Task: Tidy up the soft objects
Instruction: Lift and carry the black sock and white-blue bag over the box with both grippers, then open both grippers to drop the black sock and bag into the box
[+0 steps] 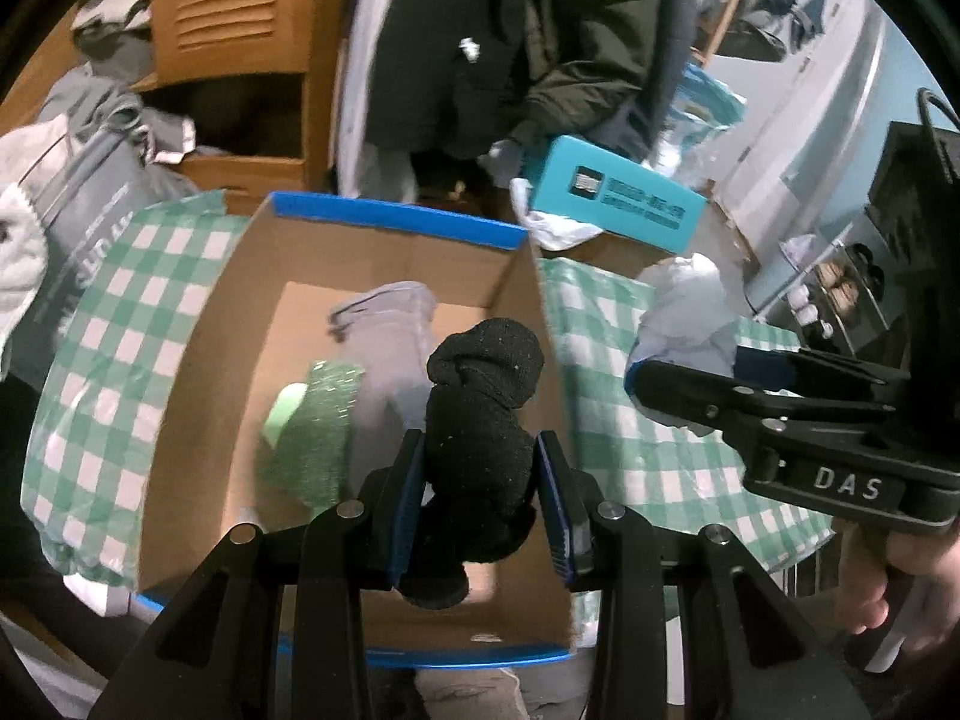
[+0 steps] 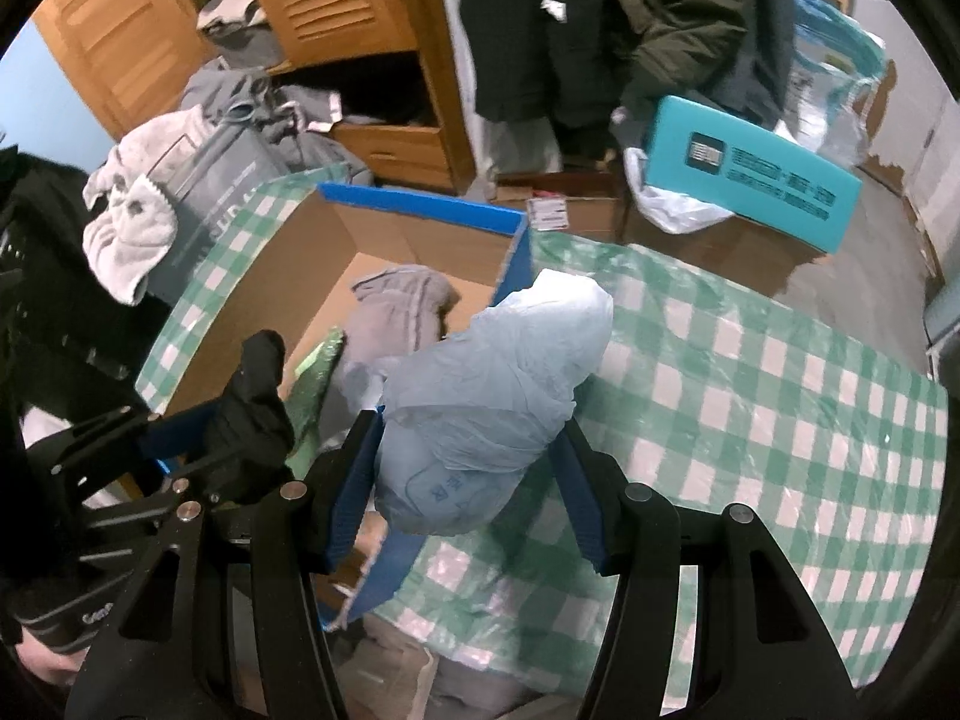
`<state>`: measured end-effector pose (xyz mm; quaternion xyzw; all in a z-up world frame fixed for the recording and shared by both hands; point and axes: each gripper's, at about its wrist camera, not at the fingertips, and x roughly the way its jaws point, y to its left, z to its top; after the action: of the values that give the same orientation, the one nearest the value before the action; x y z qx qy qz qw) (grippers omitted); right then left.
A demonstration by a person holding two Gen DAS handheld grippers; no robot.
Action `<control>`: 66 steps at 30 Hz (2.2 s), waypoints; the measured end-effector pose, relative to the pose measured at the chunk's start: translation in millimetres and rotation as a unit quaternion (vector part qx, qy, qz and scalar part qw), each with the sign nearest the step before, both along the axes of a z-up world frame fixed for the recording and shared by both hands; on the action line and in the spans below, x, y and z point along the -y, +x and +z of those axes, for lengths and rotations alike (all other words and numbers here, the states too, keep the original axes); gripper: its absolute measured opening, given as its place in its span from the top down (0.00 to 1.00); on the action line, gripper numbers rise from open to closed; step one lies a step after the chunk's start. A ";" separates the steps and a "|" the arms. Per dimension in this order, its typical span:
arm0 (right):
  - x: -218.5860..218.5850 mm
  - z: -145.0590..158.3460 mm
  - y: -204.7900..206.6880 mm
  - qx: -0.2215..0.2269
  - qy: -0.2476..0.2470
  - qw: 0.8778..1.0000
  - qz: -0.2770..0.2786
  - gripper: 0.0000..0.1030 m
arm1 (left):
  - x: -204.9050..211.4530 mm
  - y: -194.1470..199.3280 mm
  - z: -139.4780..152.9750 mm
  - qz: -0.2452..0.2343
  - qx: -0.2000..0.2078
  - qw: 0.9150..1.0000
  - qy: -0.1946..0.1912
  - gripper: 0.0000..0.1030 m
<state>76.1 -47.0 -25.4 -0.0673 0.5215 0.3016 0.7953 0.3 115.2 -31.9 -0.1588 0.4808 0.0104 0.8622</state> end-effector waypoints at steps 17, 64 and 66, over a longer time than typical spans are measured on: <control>-63.8 -24.0 3.5 -0.028 -0.012 0.998 0.051 0.43 | -44.6 -4.6 -34.4 0.060 -0.037 0.997 -0.038 0.64; 46.8 59.2 -34.1 0.086 0.027 0.995 -0.039 0.36 | 19.2 -30.4 49.9 0.009 0.066 0.997 0.025 0.15; 52.9 57.0 -37.1 0.088 0.024 0.995 -0.040 0.36 | 24.8 -31.8 50.8 0.005 0.070 0.997 0.029 0.15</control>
<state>39.0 -99.9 31.7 -0.0539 0.4445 0.2752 0.8507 -31.6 90.4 18.9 -0.1367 0.4181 0.0178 0.8979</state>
